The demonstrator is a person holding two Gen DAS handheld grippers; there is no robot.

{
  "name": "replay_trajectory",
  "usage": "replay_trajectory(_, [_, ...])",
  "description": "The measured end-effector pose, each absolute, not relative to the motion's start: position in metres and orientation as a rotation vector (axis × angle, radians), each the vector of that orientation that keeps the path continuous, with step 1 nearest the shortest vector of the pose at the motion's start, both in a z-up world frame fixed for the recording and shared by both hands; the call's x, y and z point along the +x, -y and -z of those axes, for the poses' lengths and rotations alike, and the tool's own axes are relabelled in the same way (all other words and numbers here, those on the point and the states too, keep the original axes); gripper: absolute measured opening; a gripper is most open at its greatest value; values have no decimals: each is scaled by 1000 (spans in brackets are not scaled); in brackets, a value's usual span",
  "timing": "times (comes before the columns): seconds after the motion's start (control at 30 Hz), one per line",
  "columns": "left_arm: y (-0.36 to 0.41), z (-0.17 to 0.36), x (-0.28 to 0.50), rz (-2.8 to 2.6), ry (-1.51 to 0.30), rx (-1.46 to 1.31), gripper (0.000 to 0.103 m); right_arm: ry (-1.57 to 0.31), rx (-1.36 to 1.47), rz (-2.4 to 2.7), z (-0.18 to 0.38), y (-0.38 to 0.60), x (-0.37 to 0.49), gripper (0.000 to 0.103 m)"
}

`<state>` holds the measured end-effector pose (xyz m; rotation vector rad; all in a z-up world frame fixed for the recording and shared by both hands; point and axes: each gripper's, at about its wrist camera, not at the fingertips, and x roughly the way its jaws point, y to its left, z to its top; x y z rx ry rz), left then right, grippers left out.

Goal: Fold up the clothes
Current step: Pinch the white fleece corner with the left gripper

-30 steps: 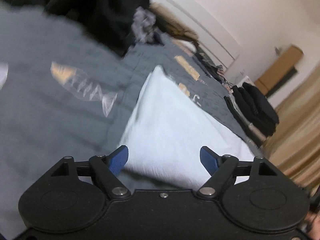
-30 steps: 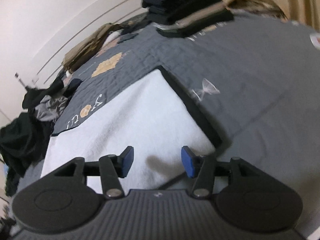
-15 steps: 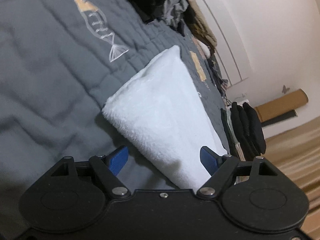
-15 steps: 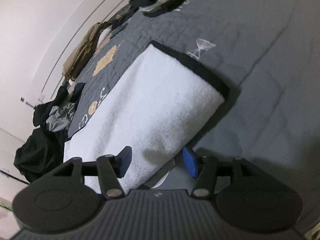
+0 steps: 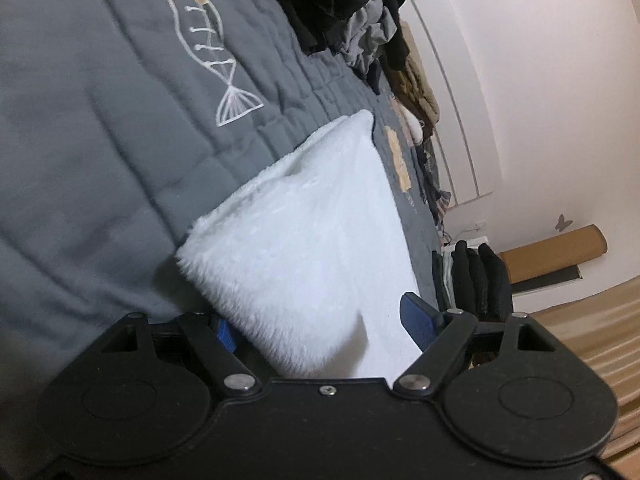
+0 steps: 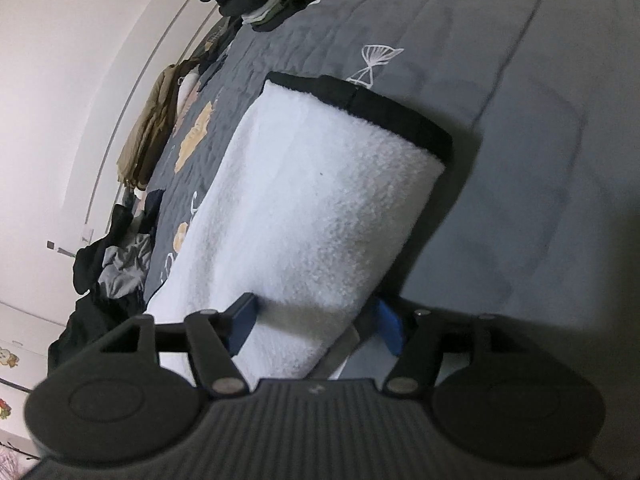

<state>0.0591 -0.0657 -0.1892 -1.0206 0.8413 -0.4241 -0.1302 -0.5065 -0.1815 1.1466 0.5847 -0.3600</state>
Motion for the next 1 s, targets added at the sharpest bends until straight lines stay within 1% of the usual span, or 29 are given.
replay_trajectory(0.13, [71,188,66,434,-840,-1009,76,-569,1177,378,183,508,-129,66])
replay_trajectory(0.17, [72,188,67,435,-839,-1001,73,-570,1178,381,183,507,-129,66])
replay_trajectory(0.2, [72,188,67,433,-836,-994,67,-571,1180,384,183,507,-128,66])
replay_trajectory(0.23, [73,189,67,428,-837,-986,63,-573,1181,387,183,507,-128,67])
replay_trajectory(0.27, [73,189,68,423,-837,-978,50,-571,1183,389,182,507,-129,67])
replay_trajectory(0.3, [73,190,69,417,-841,-971,33,-569,1186,391,182,507,-129,67])
replay_trajectory(0.33, [73,192,71,412,-846,-964,27,-567,1188,392,182,506,-129,67])
replay_trajectory(0.4, [73,193,72,403,-846,-949,20,-566,1192,397,183,505,-129,67])
replay_trajectory(0.5, [73,184,67,401,-805,-914,15,-562,1194,409,182,504,-127,68])
replay_trajectory(0.6, [68,170,61,413,-771,-895,13,-557,1202,417,181,502,-127,68])
replay_trajectory(0.77, [53,155,52,420,-746,-887,13,-550,1239,408,178,489,-124,68])
replay_trajectory(1.0, [7,144,39,374,-717,-871,13,-613,1217,324,180,459,-115,68])
